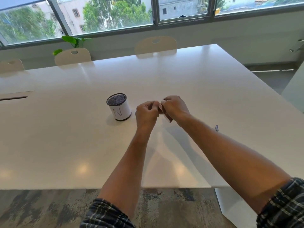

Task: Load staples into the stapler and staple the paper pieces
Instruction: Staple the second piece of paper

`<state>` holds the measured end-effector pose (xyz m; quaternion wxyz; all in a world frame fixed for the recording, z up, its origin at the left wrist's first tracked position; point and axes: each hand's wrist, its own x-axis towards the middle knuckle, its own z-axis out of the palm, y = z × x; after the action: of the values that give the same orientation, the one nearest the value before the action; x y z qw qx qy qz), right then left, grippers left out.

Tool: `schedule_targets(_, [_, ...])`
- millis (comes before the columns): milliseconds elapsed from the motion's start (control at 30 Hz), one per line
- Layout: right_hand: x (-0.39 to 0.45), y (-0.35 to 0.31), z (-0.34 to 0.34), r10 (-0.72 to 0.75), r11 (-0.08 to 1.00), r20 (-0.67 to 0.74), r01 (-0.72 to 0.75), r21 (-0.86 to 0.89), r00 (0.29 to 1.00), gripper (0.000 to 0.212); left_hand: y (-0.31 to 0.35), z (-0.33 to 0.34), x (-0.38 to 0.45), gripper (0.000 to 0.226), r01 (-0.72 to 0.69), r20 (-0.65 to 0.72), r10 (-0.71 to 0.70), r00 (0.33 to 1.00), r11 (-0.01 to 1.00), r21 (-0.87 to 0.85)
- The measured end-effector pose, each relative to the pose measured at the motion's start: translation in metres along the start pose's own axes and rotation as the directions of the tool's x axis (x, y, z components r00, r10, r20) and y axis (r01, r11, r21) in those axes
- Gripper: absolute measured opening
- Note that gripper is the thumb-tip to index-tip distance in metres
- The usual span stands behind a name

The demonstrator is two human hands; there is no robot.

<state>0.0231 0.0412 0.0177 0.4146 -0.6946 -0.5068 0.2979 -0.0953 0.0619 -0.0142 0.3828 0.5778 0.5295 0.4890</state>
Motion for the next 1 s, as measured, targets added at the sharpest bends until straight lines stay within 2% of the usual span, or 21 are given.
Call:
schedule_targets(100, [-0.004, 0.015, -0.023, -0.009, 0.997, 0.027, 0.011, -0.074, 1.0, 0.024, 0.001, 0.007, -0.005, 0.02, 0.055, 0.119, -0.055, 0.991, 0.998, 0.006])
schedule_targets(233, [-0.009, 0.036, -0.044, 0.011, 0.991, 0.072, -0.001, -0.137, 0.997, 0.021, 0.005, 0.014, -0.017, 0.02, 0.115, 0.295, -0.125, 0.947, 0.992, 0.052])
schedule_targets(467, [-0.02, 0.053, -0.052, 0.054, 0.974, 0.087, -0.033, -0.224, 0.995, 0.023, 0.005, 0.023, -0.026, 0.02, 0.141, 0.404, -0.207, 0.891, 0.972, 0.187])
schedule_targets(700, [-0.03, 0.064, -0.044, 0.043, 0.933, 0.139, 0.01, -0.359, 0.989, 0.022, 0.001, 0.024, -0.033, 0.018, 0.124, 0.449, -0.257, 0.856, 0.945, 0.304])
schedule_targets(1000, [-0.033, 0.063, -0.039, -0.045, 0.902, 0.197, 0.124, -0.412, 0.979, 0.021, 0.001, 0.022, -0.029, 0.015, 0.028, 0.414, -0.236, 0.879, 0.893, 0.449])
